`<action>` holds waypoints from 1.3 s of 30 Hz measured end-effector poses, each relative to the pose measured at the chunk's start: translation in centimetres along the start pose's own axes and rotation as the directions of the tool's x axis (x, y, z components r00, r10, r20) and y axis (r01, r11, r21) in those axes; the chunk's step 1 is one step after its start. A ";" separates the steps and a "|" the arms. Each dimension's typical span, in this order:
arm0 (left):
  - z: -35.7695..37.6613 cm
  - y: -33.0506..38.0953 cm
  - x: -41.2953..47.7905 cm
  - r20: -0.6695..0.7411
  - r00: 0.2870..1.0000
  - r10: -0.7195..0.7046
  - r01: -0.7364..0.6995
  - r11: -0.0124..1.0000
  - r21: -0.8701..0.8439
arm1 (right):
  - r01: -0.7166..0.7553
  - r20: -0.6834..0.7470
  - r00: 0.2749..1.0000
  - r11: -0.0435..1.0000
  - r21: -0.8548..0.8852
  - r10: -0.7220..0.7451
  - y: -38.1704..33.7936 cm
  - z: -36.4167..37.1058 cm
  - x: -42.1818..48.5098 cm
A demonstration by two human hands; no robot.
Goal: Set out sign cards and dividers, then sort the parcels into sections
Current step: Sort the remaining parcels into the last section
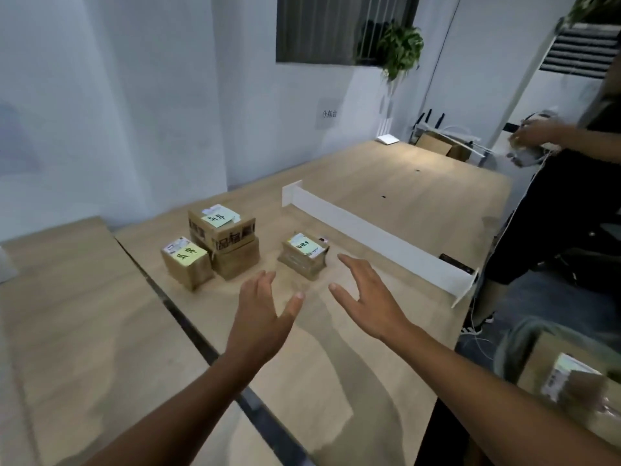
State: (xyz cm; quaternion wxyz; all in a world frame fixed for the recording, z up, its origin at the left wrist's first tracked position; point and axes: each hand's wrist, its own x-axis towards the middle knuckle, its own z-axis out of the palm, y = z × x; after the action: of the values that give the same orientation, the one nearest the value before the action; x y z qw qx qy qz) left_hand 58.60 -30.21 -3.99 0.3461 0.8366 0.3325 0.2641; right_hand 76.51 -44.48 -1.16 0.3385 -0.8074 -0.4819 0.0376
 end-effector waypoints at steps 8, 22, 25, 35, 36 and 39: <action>12.0 -3.2 14.2 0.016 0.970 -0.243 0.244 0.967 -0.077 | -0.038 0.202 0.979 0.999 0.000 0.037 13.0 2.5 13.7; 27.2 -9.3 30.2 -0.069 0.807 -0.587 0.536 0.776 -0.333 | -0.109 0.458 0.888 0.984 0.144 0.031 28.7 14.7 36.5; 29.7 -9.9 31.4 0.025 0.810 -0.586 0.564 0.766 -0.308 | -0.170 0.611 0.791 0.972 0.162 0.037 31.1 17.0 36.5; 24.4 -6.5 26.5 0.050 0.819 -0.572 0.553 0.762 -0.337 | -0.017 0.454 0.887 0.979 0.203 -0.079 26.5 14.1 31.3; 22.8 -5.7 25.1 0.011 0.825 -0.566 0.532 0.769 -0.353 | 0.014 0.447 0.887 0.972 0.234 -0.121 24.7 13.6 30.4; 16.9 -3.5 19.7 -0.130 0.818 -0.561 0.481 0.790 -0.381 | 0.108 0.442 0.865 0.949 0.297 -0.237 17.9 12.7 27.3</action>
State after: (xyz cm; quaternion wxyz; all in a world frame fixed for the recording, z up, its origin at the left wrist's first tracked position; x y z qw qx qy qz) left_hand 81.26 -20.57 -12.88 0.4990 0.6033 0.5409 0.3072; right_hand 99.61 -21.59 -14.13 0.3166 -0.6749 -0.6112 0.2659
